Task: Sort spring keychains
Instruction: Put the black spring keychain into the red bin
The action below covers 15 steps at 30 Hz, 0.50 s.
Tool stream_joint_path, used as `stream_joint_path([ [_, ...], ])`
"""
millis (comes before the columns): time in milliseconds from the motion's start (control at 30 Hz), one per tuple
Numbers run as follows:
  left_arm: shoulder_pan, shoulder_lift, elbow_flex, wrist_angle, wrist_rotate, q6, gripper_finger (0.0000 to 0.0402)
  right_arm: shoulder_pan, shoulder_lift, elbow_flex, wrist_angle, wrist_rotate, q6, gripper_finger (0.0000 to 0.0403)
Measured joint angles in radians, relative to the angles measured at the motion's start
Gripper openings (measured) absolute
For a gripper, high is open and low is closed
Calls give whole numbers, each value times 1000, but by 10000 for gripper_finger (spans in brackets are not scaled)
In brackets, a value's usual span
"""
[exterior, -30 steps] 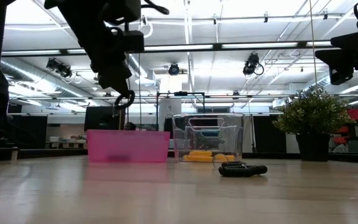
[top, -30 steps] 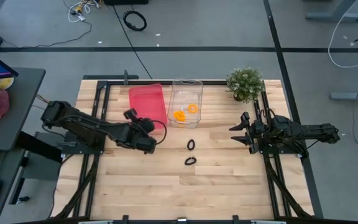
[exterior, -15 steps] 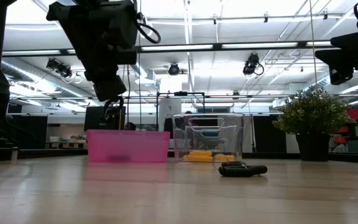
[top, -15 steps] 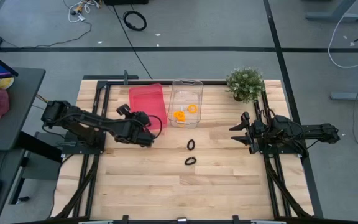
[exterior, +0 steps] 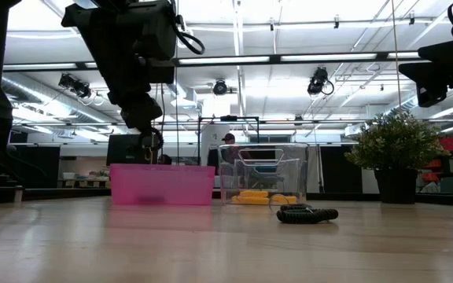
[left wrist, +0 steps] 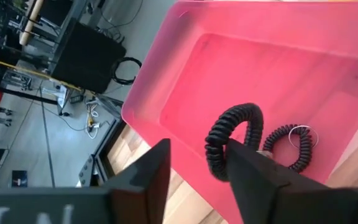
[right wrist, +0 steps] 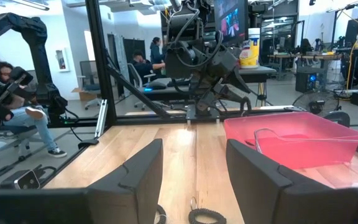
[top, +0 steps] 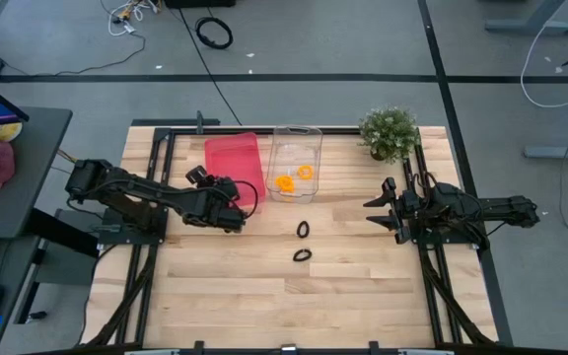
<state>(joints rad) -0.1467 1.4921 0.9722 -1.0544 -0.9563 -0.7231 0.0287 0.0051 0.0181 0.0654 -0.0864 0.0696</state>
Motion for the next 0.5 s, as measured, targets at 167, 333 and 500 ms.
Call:
stream_joint_path([
  [167,0,0,0,4,26,-30,187,0,0,0,0,0,0,180],
  [333,0,0,0,6,81,-34,187,0,0,0,0,0,0,180],
  [500,0,1,0,6,66,-55,176,0,0,0,0,0,0,180],
])
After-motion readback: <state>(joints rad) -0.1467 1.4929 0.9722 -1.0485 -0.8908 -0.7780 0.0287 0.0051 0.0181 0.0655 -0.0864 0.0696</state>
